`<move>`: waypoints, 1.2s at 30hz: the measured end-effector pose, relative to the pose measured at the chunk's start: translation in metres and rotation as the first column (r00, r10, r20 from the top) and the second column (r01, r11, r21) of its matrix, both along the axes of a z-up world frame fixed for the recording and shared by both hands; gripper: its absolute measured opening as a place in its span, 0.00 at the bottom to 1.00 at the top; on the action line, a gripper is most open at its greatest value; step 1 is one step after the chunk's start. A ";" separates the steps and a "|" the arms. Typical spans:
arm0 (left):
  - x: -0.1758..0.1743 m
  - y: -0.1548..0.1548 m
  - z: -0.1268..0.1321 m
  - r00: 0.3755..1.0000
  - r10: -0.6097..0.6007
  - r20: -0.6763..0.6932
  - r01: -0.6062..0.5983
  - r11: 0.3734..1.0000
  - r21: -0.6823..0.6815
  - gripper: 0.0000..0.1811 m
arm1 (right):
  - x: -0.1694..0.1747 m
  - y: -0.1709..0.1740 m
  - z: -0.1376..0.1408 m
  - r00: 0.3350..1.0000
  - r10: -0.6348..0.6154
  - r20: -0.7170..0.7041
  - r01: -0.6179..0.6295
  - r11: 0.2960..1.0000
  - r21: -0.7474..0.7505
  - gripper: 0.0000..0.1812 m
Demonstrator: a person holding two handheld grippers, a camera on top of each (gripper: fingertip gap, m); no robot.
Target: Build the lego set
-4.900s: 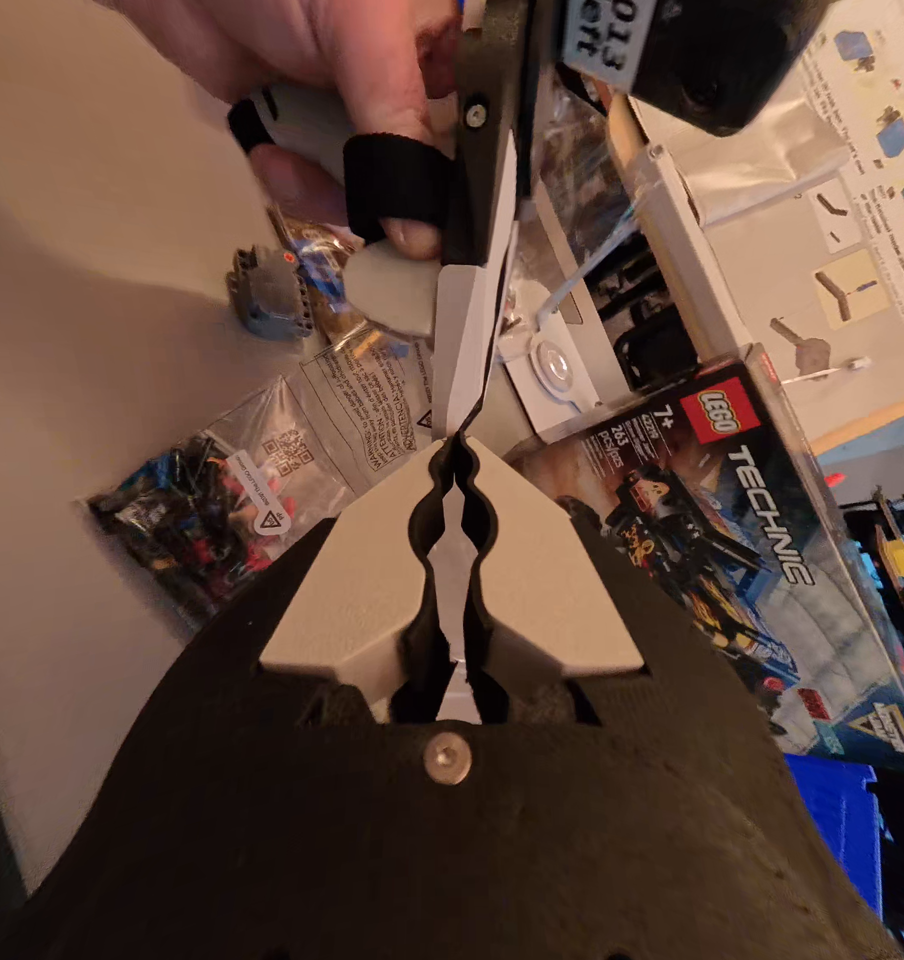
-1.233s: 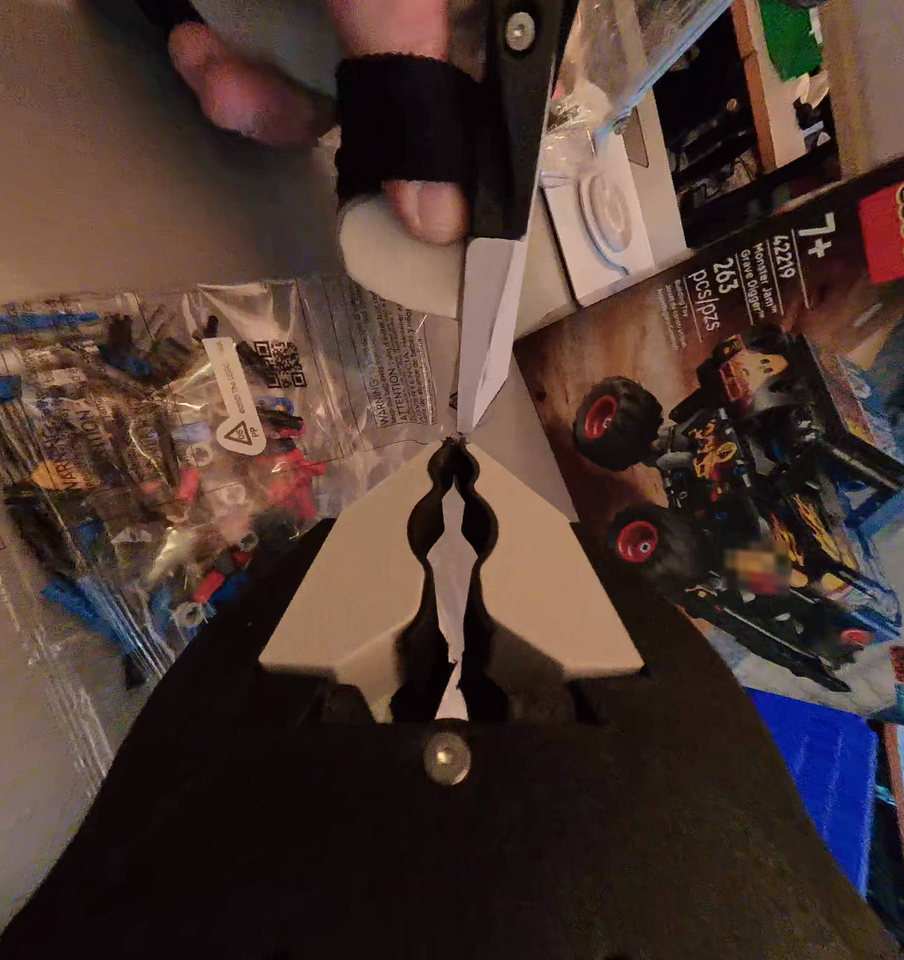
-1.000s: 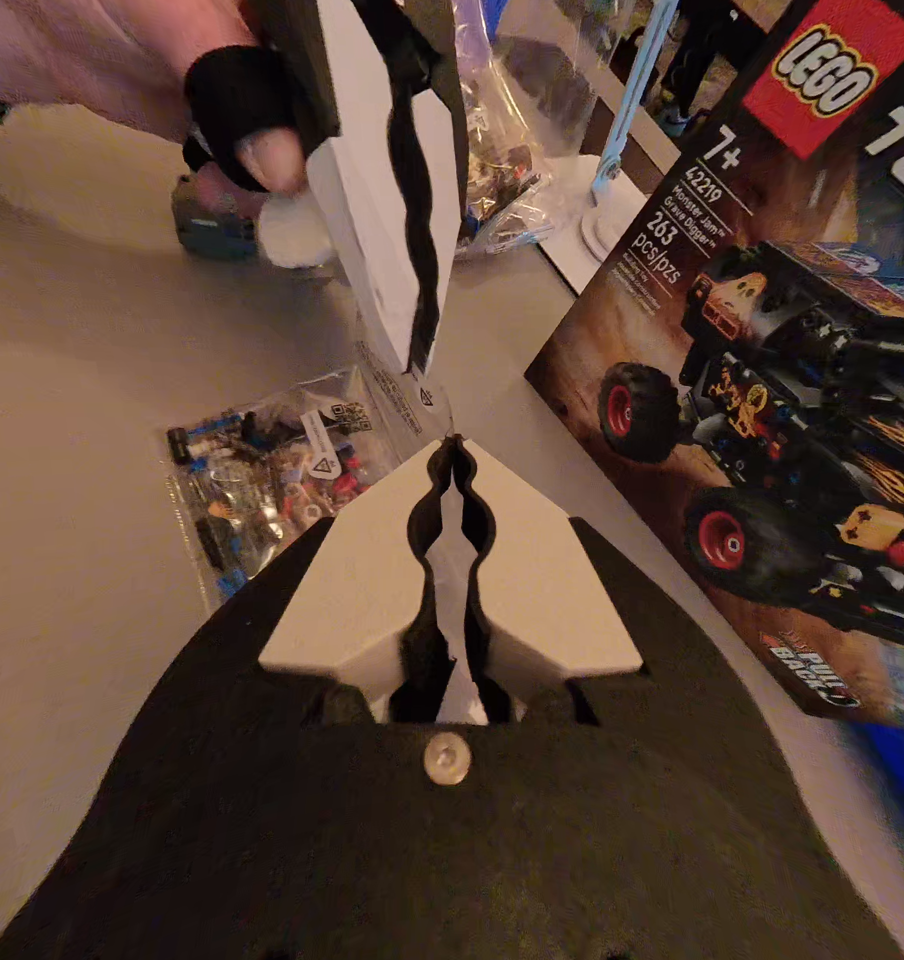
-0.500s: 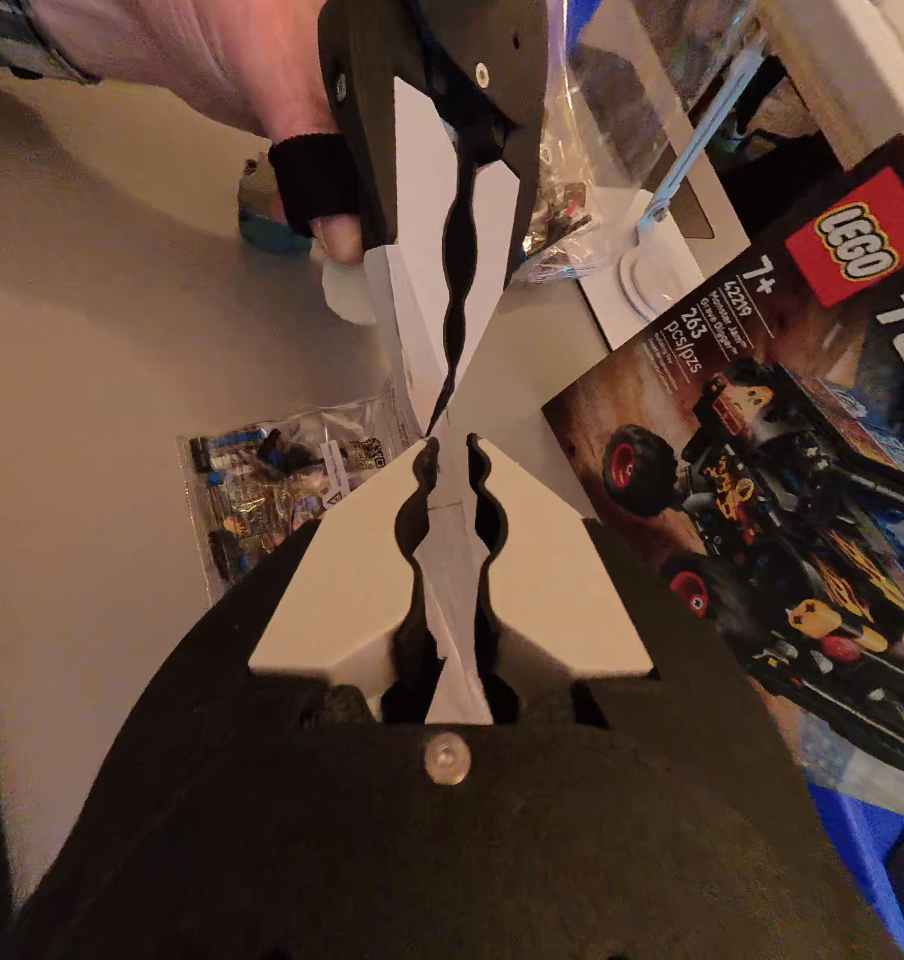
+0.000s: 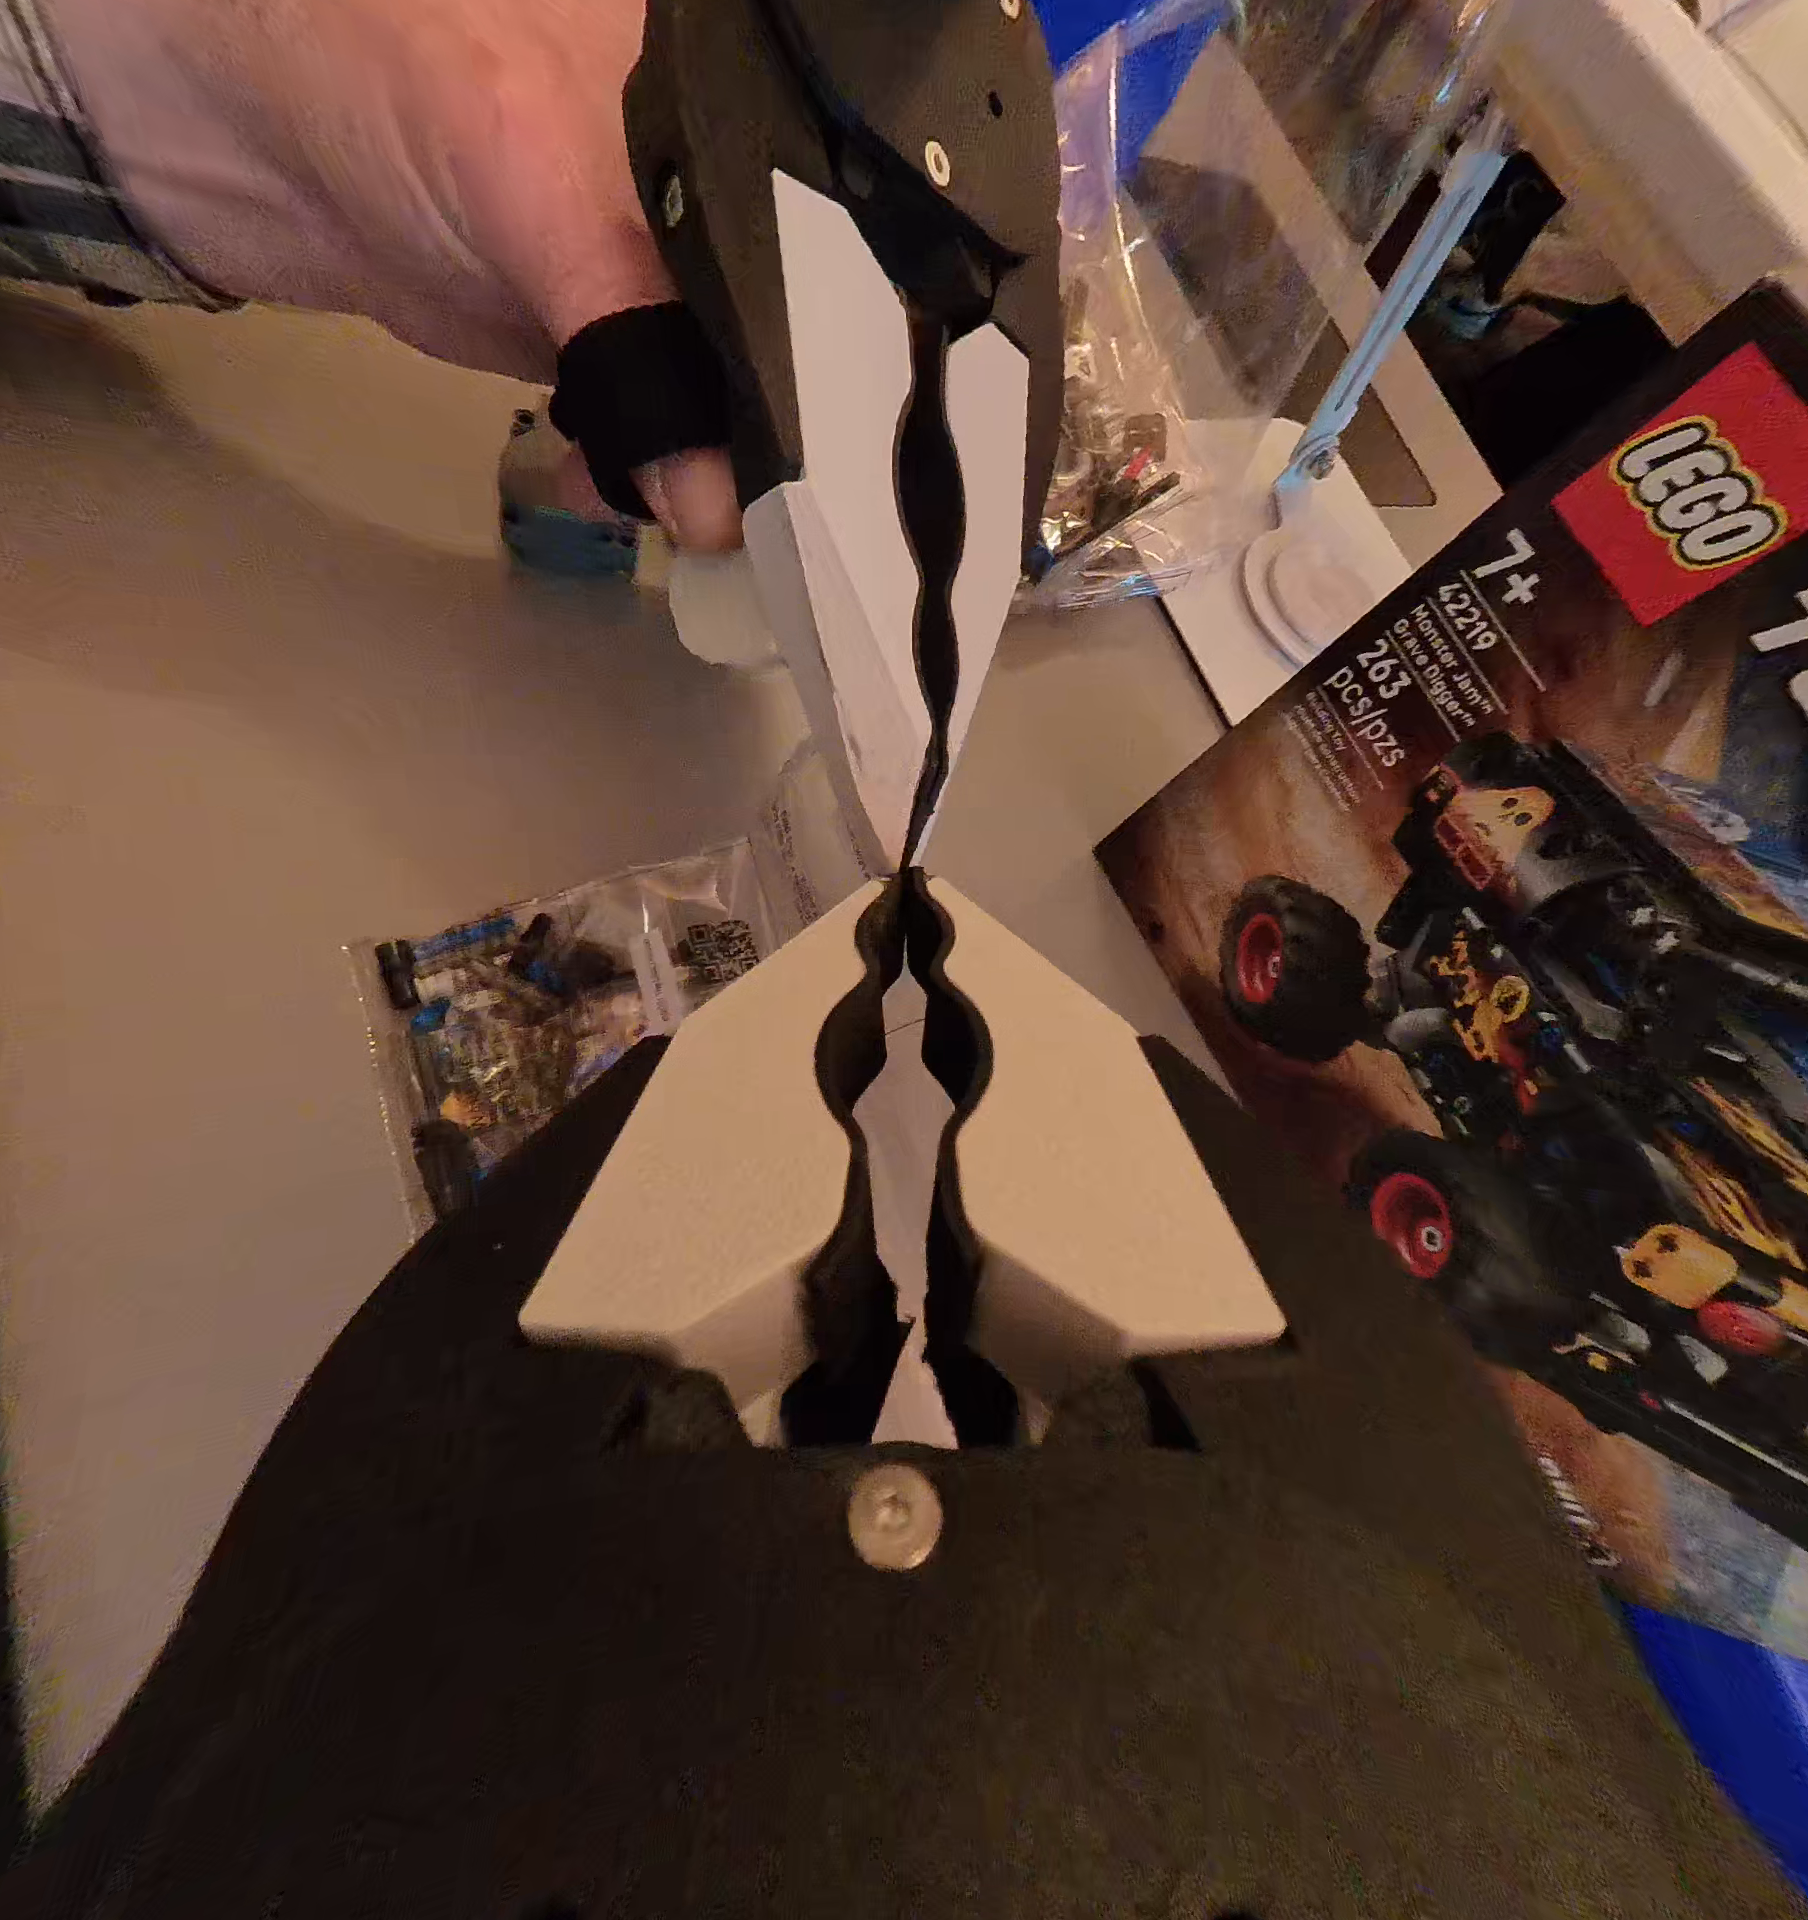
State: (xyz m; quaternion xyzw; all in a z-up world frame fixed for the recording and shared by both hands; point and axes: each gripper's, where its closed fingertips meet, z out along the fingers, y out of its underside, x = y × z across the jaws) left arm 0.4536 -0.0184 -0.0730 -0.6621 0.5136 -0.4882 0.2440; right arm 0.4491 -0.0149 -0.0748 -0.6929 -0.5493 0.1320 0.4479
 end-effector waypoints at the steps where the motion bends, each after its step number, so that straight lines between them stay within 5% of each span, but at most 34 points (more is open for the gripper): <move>1: 0.001 0.003 0.000 1.000 0.024 0.003 -0.024 0.999 -0.023 0.00 | 0.000 0.002 0.001 1.000 -0.015 0.015 0.015 0.999 0.034 0.00; 8: 0.009 0.019 -0.032 0.985 0.135 -0.110 -0.146 0.984 -0.099 0.00 | 0.007 0.015 -0.028 0.945 -0.180 0.272 0.101 0.954 0.281 0.00; 14: 0.017 0.037 -0.064 0.940 0.232 -0.251 -0.250 0.967 -0.041 0.00 | 0.016 0.026 -0.054 0.883 -0.255 0.394 0.121 0.935 0.333 0.00; 15: 0.000 0.072 -0.081 0.852 0.407 -0.329 -0.365 0.913 0.182 0.00 | -0.001 0.012 -0.059 0.921 -0.160 0.355 0.057 0.957 0.283 0.00; 16: -0.005 0.081 -0.089 0.831 0.419 -0.365 -0.383 0.908 0.170 0.00 | -0.024 -0.006 -0.059 0.946 -0.076 0.317 -0.005 0.969 0.246 0.00; 17: 0.008 0.070 -0.078 0.882 0.361 -0.303 -0.378 0.926 0.001 0.00 | -0.036 -0.012 -0.061 0.932 -0.064 0.357 -0.045 0.957 0.288 0.00; 19: 0.017 0.060 -0.084 0.863 0.339 -0.376 -0.295 0.940 0.171 0.00 | -0.021 0.000 -0.073 0.919 -0.100 0.381 0.017 0.976 0.216 0.00; 27: 0.004 0.069 -0.062 0.892 0.347 -0.290 -0.330 0.938 0.109 0.00 | 0.017 -0.026 -0.046 0.982 -0.061 0.181 0.042 0.994 0.105 0.00; 36: -0.025 0.061 -0.045 0.905 0.332 -0.267 -0.316 0.943 0.102 0.00 | 0.032 -0.055 -0.039 0.993 -0.020 0.115 0.015 0.999 0.043 0.00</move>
